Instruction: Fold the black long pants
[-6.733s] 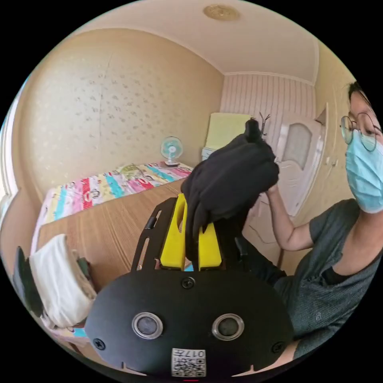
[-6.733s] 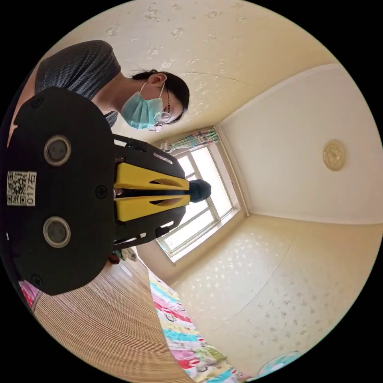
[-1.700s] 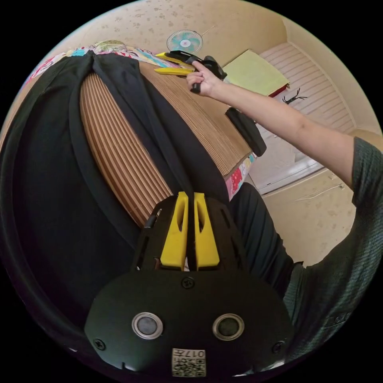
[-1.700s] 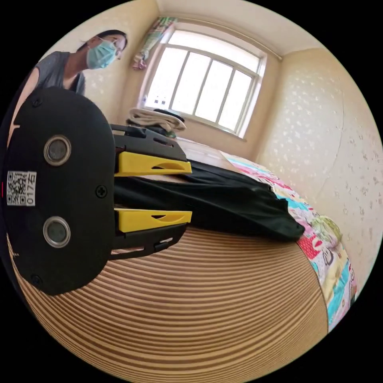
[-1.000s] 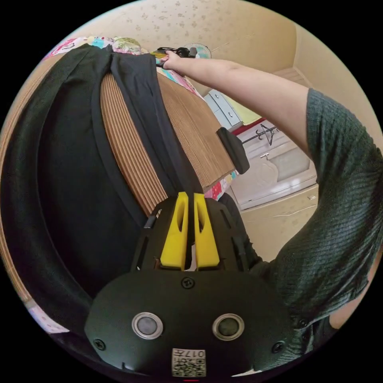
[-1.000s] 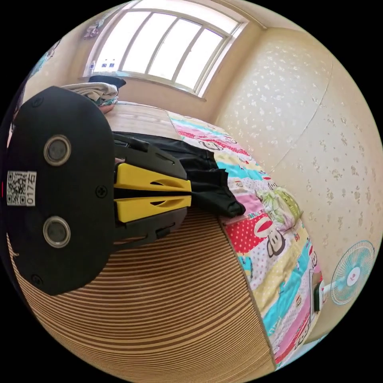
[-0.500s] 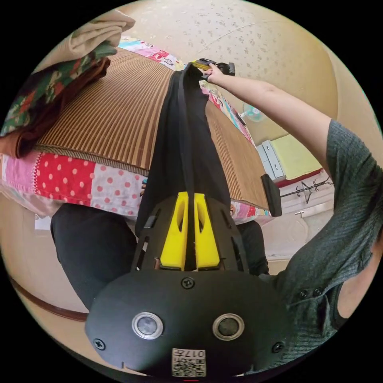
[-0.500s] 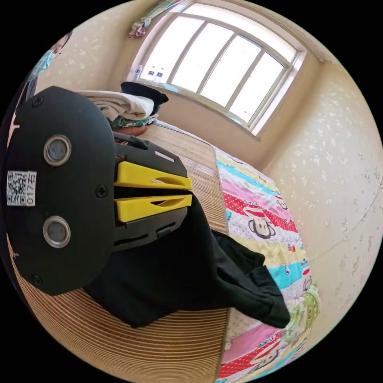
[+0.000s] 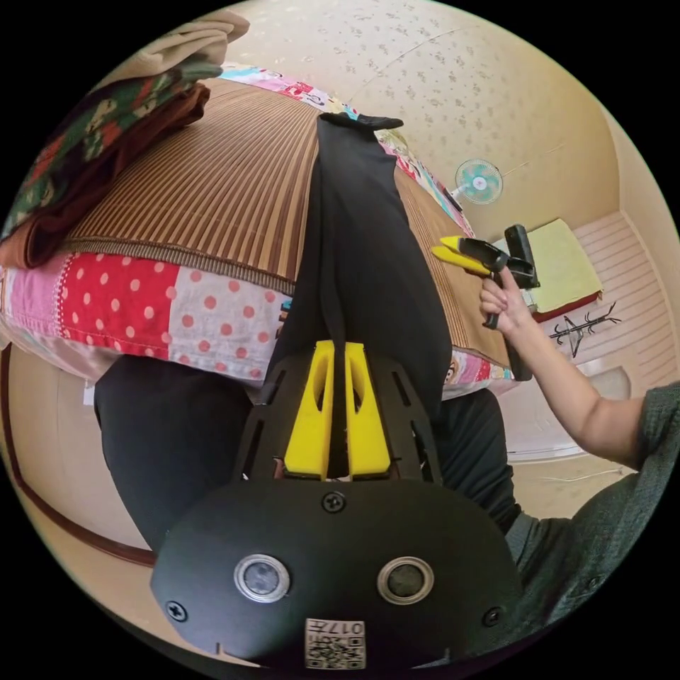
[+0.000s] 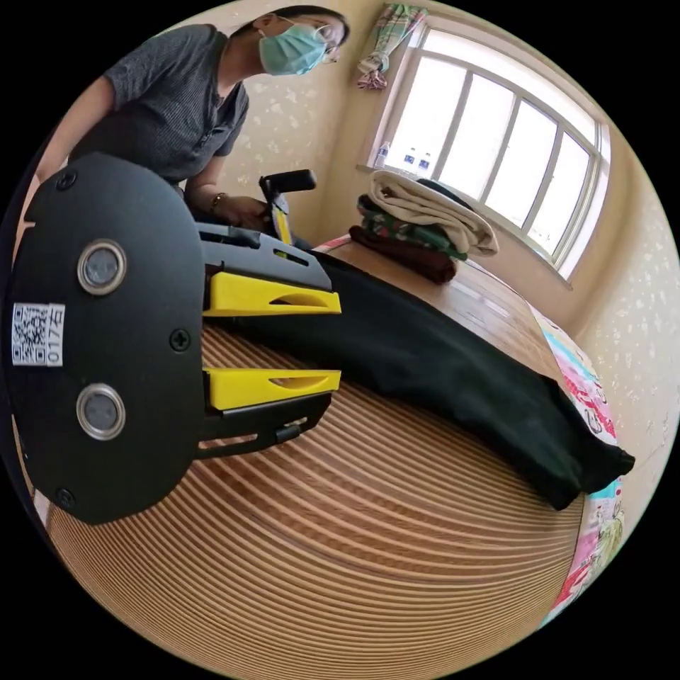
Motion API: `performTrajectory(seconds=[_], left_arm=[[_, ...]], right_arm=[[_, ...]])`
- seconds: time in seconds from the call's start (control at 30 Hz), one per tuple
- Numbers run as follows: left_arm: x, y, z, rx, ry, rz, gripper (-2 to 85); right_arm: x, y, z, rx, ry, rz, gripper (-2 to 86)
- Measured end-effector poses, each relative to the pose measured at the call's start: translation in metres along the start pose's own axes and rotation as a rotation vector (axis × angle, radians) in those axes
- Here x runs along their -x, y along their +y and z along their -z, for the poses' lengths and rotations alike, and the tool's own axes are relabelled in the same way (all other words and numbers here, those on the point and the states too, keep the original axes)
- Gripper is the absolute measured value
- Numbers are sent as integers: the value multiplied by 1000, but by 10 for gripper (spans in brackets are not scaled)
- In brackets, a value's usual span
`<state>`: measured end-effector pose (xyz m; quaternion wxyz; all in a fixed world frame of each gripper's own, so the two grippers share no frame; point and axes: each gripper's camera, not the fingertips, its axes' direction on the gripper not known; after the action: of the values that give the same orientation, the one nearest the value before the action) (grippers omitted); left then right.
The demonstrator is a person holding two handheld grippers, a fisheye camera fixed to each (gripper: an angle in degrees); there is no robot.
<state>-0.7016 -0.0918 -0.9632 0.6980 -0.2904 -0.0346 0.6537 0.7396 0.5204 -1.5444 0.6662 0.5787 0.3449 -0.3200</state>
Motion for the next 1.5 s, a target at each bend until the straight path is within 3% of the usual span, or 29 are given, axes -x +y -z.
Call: performTrajectory(seconds=[0.17,0.37,0.5,0.7,0.83,1.07,1.13,1.23,1.37,1.5], left_arm=[[-14,1,-1,8,-37,-8,-1],[-28,-2,19,39,-5,-46,-2],[-19,-9,59,-5,279,-61,-3],[-1,-1,62,10,100,-7,12],[9,15,37,72,-42,66,58],[-31,-7,36,-53,-180,-74,104],[-35,-22,0,49,-202,-65,100],[-47,-9,-20,39,-175,-127,41],[-62,24,-38,115,-161,-120,39],[-83,69,-68,330,-142,-181,44]], right_arm=[[61,141,-33,-74,159,-15,108],[90,180,-59,-156,260,-76,19],[122,185,-41,-205,277,21,12],[151,185,-55,-222,240,116,14],[135,174,-103,-80,371,3,30],[126,146,-82,-270,258,-29,115],[118,127,-91,-241,221,-63,118],[118,106,-108,-167,271,-118,79],[135,113,-117,-65,283,-19,42],[145,147,-118,61,377,6,38]])
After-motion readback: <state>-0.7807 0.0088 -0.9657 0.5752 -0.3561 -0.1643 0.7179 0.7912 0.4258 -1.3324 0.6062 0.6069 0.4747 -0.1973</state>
